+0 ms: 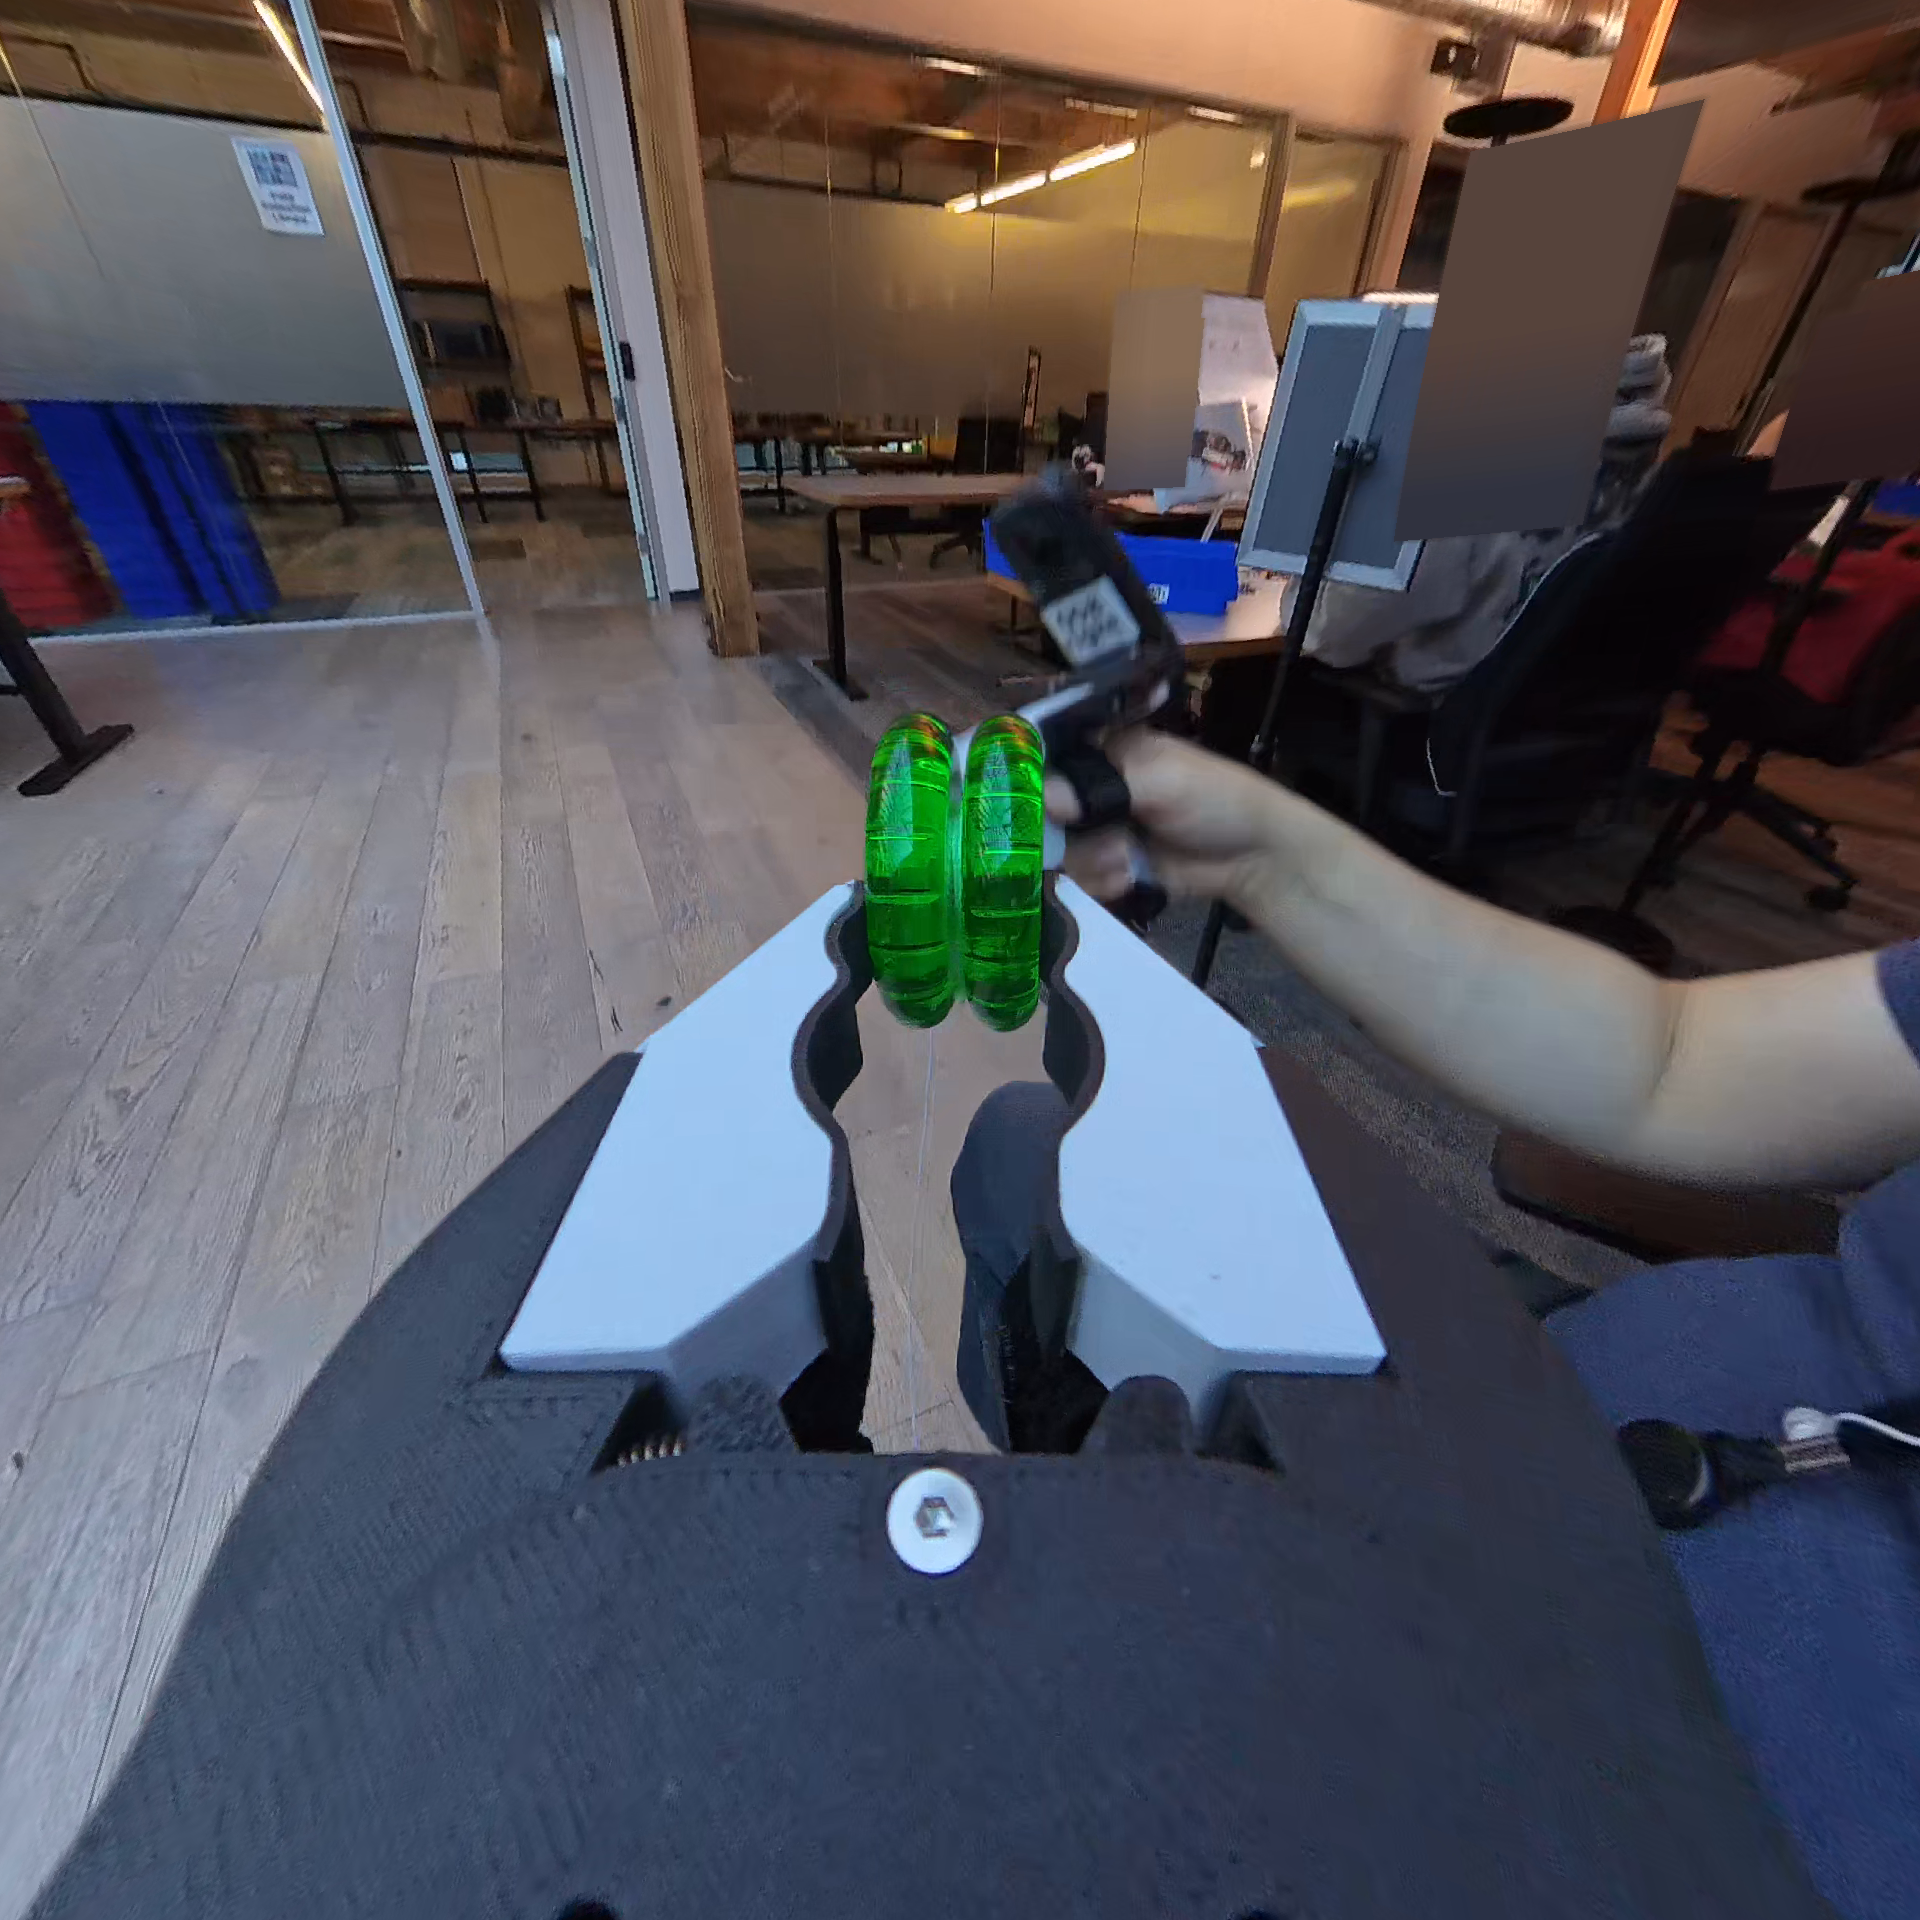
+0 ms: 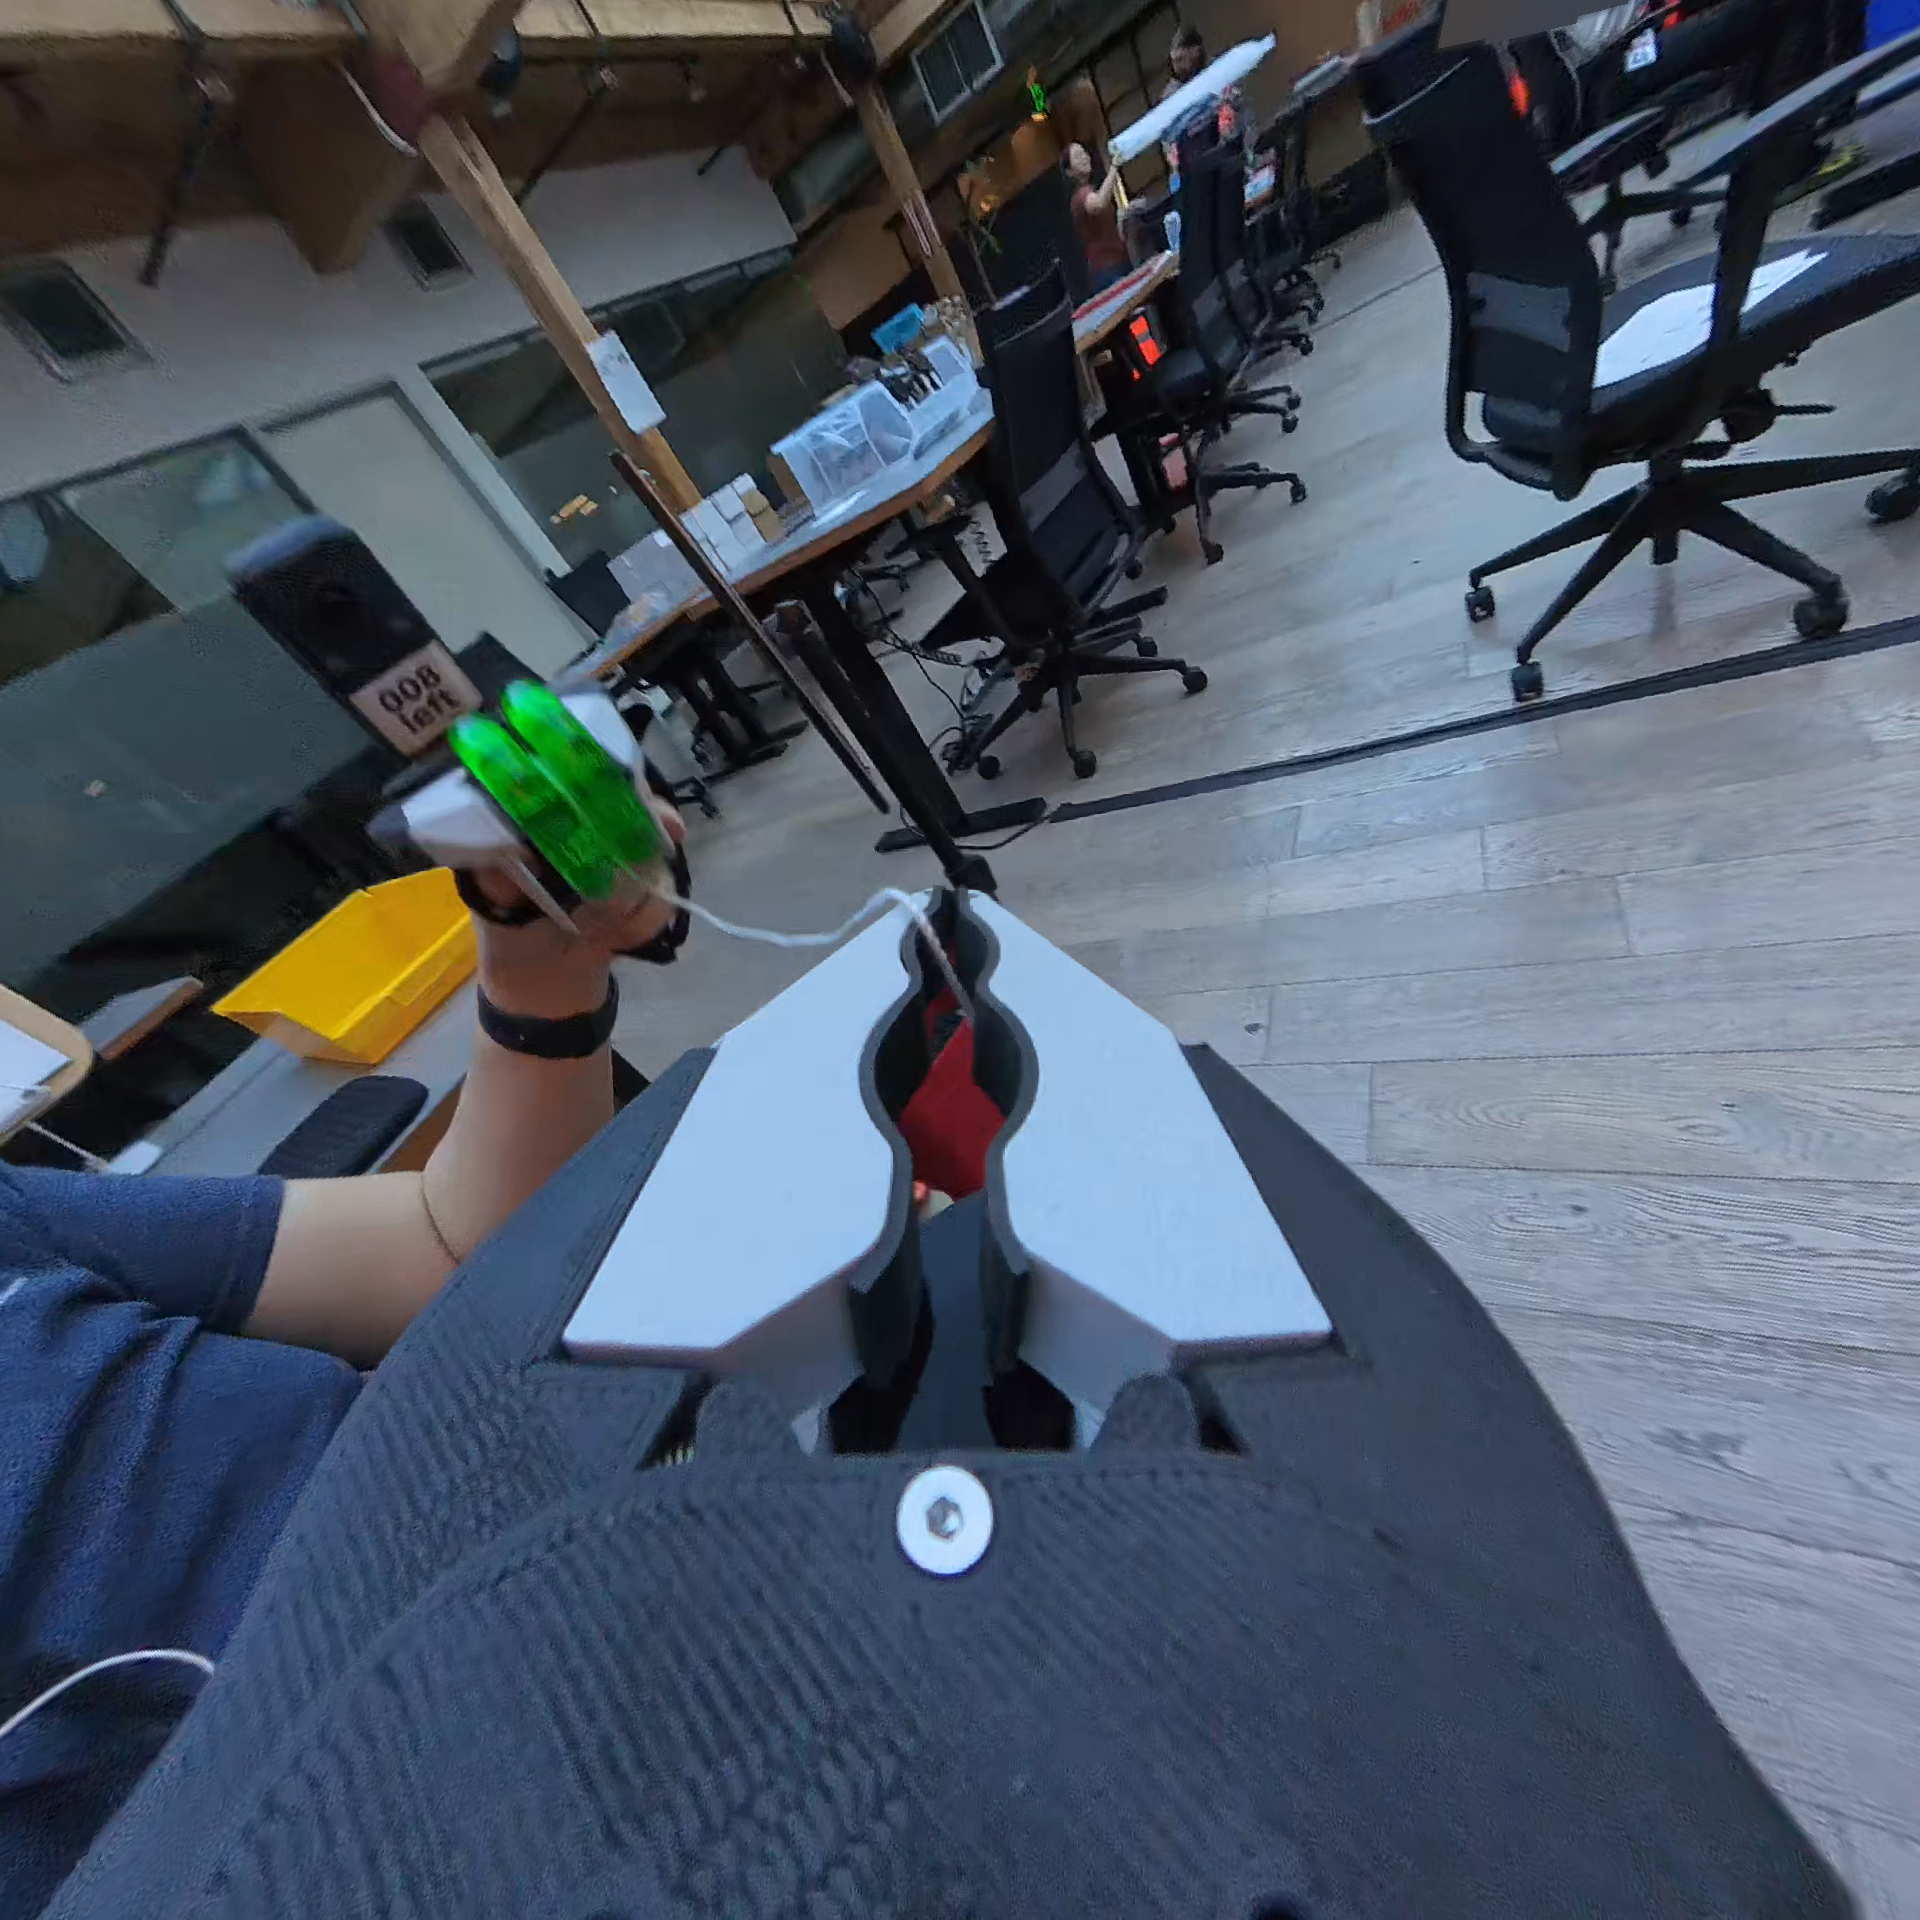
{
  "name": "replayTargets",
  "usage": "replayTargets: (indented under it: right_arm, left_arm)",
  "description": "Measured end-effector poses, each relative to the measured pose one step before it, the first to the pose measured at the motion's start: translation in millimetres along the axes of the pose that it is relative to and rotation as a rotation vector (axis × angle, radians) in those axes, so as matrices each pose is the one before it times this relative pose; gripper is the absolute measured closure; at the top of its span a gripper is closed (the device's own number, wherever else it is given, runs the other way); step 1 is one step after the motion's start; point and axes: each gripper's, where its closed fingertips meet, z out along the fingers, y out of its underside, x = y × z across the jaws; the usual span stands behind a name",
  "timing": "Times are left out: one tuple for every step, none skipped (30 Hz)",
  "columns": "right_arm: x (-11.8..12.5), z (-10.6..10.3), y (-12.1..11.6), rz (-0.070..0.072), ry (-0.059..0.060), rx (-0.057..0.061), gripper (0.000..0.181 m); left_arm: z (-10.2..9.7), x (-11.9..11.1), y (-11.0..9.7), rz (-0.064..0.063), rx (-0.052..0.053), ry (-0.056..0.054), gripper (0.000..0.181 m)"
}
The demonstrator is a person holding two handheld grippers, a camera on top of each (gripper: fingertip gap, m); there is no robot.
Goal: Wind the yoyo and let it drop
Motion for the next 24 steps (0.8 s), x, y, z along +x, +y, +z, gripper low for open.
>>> replayTargets:
  right_arm:
    - [-6.78, -3.39, -16.76, -0.021, 0.0263, -0.0304, 0.181]
    - [-9.46, -1.63, -12.3, -0.0031, 0.0106, -0.056, 0.181]
    - [-11.43, -0.48, -9.52, -0.0037, 0.0033, -0.0635, 0.181]
    - [-10.94, 0.21, -7.83, -0.0111, 0.0105, -0.059, 0.181]
    - [-9.64, 0.99, -6.61, -0.0193, 0.0224, -0.0525, 0.181]
    - [-8.38, 1.37, -5.71, -0.026, 0.0317, -0.0497, 0.181]
    - [-7.82, 1.81, -4.88, -0.0316, 0.0354, -0.0478, 0.181]
    - [-8.34, 1.97, -4.26, -0.0338, 0.0309, -0.0448, 0.181]
    - [-9.85, 2.16, -4.36, -0.0318, 0.0187, -0.0362, 0.181]
    - [-11.76, 2.47, -4.07, -0.0286, 0.0044, -0.0282, 0.181]
    - [-12.57, 3.22, -2.33, -0.027, -0.0035, -0.0273, 0.181]
    - [-11.57, 3.8, -0.46, -0.0242, -0.0011, -0.028, 0.181]
    - [-9.72, 3.91, 0.13, -0.0202, 0.005, -0.0204, 0.181]
    - [-9.64, 3.98, -0.5, -0.0193, -0.0014, -0.0075, 0.181]
    - [-9.66, 4.45, -0.12, -0.0146, -0.0084, -0.0037, 0.181]
    - [-8.51, 5.05, 1.52, -0.0116, -0.0078, -0.0083, 0.181]
    - [-6.56, 5.52, 2.9, -0.0125, -0.0016, -0.0109, 0.181]
    - [-4.04, 5.6, 4.54, -0.015, 0.0078, -0.0153, 0.181]
    - [-1.86, 5.58, 5.14, -0.0139, 0.0157, -0.0147, 0.181]
    - [-1.09, 5.48, 4.93, -0.0104, 0.0163, -0.0102, 0.181]
    - [-2.48, 5.44, 4.49, -0.0084, 0.0029, -0.0064, 0.181]
    - [-3.73, 5.08, 4.64, -0.0081, -0.0083, -0.007, 0.181]
    - [-2.19, 4.3, 5.62, -0.005, -0.002, -0.0121, 0.179]
    - [-1.57, 3.4, 4.97, -0.0099, 0.0005, -0.0053, 0.17]
  left_arm:
    - [5.31, 0.67, 10.76, 0.0119, -0.0207, -0.0084, 0.151]
    - [5.91, -0.75, 9.43, 0.0166, -0.0169, -0.0214, 0.151]
    - [6.39, -1.55, 8.69, 0.0186, -0.0192, -0.0293, 0.151]
    - [6.44, -1.13, 7.09, 0.0256, -0.0176, -0.031, 0.152]
    - [6.2, -0.49, 4.61, 0.0308, -0.0081, -0.032, 0.151]
    - [5.59, 0.06, 2.13, 0.0314, 0.0016, -0.0305, 0.152]
    - [5.12, 0.61, 1.18, 0.0303, 0.004, -0.0269, 0.152]
    - [5.02, 0.13, 0.93, 0.0231, 0.0008, -0.0267, 0.151]
    - [4.69, -0.75, 0.72, 0.0213, -0.0001, -0.0283, 0.151]
    - [4.08, -1.0, -0.29, 0.0217, 0.0066, -0.0264, 0.151]
    - [3.34, -1.98, -2.12, 0.0049, 0.0169, -0.0261, 0.151]
    - [2.38, -4.06, -3.16, -0.0177, 0.022, -0.0297, 0.151]
    - [1.42, -5.06, -3.89, -0.0279, 0.0256, -0.0281, 0.151]
    - [0.42, -5.96, -4.53, -0.0305, 0.026, -0.0276, 0.151]
    - [-0.13, -6.91, -5.25, -0.0287, 0.0274, -0.0307, 0.152]
    - [-0.63, -6.79, -6.41, -0.0272, 0.031, -0.0289, 0.152]
    - [-1.14, -6.13, -7.38, -0.0314, 0.034, -0.0215, 0.152]
    - [-1.43, -4.77, -8.09, -0.037, 0.0359, -0.0101, 0.152]
    - [-1.92, -3.84, -8.48, -0.0401, 0.036, -0.0027, 0.152]
    - [-2.03, -2.91, -8.68, -0.0363, 0.0357, 0.0021, 0.151]
    - [-2.21, -2.39, -8.25, -0.0316, 0.033, 0.0033, 0.152]
    - [-1.98, -1.99, -7.41, -0.0291, 0.0289, 0.0026, 0.151]
    - [-1.8, -0.83, -6.57, -0.0287, 0.0264, 0.0096, 0.151]
    - [-1.6, 0.52, -5.53, -0.0323, 0.0222, 0.0166, 0.151]
